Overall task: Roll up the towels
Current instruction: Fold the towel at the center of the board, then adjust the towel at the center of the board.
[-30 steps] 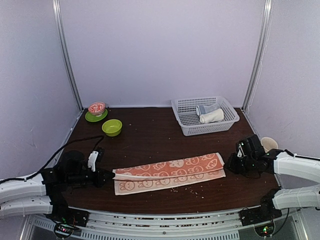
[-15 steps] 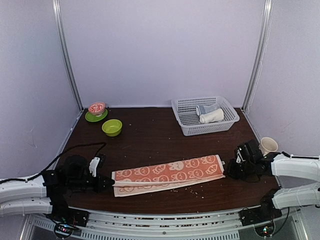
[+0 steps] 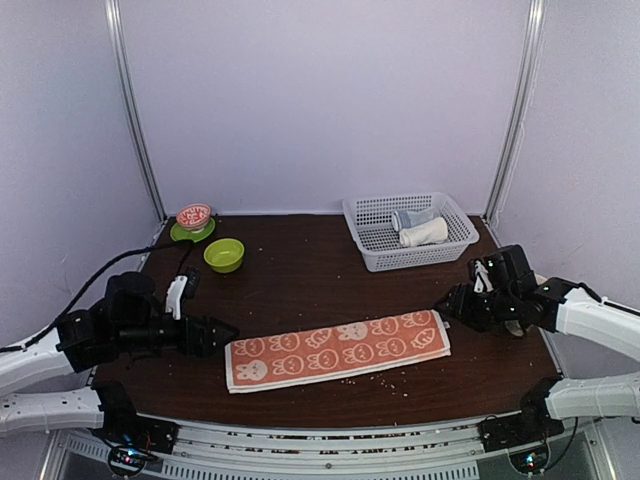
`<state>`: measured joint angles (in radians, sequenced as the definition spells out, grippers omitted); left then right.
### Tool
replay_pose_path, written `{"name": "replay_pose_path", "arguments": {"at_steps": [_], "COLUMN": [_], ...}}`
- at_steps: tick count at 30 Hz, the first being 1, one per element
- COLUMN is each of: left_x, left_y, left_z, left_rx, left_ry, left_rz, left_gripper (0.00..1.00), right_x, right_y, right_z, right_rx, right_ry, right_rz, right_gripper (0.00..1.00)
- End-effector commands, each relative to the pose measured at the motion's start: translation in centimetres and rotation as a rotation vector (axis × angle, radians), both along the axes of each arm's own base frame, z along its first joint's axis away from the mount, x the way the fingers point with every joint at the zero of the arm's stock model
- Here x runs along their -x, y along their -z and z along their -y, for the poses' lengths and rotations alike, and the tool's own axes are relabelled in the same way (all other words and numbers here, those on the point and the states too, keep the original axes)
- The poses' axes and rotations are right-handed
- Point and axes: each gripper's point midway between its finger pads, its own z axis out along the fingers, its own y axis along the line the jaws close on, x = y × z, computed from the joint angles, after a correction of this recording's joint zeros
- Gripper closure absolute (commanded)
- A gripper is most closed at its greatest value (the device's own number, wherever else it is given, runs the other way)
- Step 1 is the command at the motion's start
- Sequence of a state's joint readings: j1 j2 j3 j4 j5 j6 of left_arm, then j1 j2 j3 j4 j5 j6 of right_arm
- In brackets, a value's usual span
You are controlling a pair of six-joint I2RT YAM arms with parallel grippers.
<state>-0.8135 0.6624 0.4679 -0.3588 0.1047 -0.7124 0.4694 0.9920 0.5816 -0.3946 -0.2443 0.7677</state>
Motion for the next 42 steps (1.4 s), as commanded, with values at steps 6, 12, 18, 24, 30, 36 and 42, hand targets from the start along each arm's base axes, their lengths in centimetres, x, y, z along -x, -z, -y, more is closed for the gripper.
{"name": "replay_pose_path", "arguments": {"at_steps": [6, 12, 18, 24, 30, 36, 42], "left_x": [-3.5, -4.6, -4.6, -1.8, 0.8, 1.2, -1.3], "left_y": [2.9, 4.1, 4.2, 9.8, 13.3, 12.9, 5.5], "left_z": [0.1, 2.6, 7.6, 6.6, 4.0, 3.0, 5.1], "left_rx": [-0.156, -0.134, -0.126, -0.171, -0.219, -0.289, -0.284], "left_ry": [-0.237, -0.256, -0.056, -0.042, -0.060, -0.021, 0.081], "left_rz": [-0.230, -0.332, -0.326, -0.470, -0.548, -0.513, -0.328], "left_gripper": [0.02, 0.02, 0.02, 0.21, 0.49, 0.65, 0.59], "right_x": [-0.4, -0.6, -0.3, 2.0, 4.8, 4.1, -0.9], "right_y": [2.4, 3.2, 6.1, 9.3, 11.1, 7.8, 0.2], "right_z": [-0.4, -2.2, -1.1, -0.6, 0.5, 0.4, -0.1], "right_rx": [0.055, 0.079, 0.155, 0.120, 0.122, 0.103, 0.132], "right_ry": [0.017, -0.050, -0.034, -0.014, -0.009, -0.014, -0.009], "right_rz": [-0.037, -0.053, -0.092, -0.201, -0.262, -0.189, -0.011], "right_gripper": [0.58, 0.68, 0.73, 0.79, 0.77, 0.69, 0.61]}}
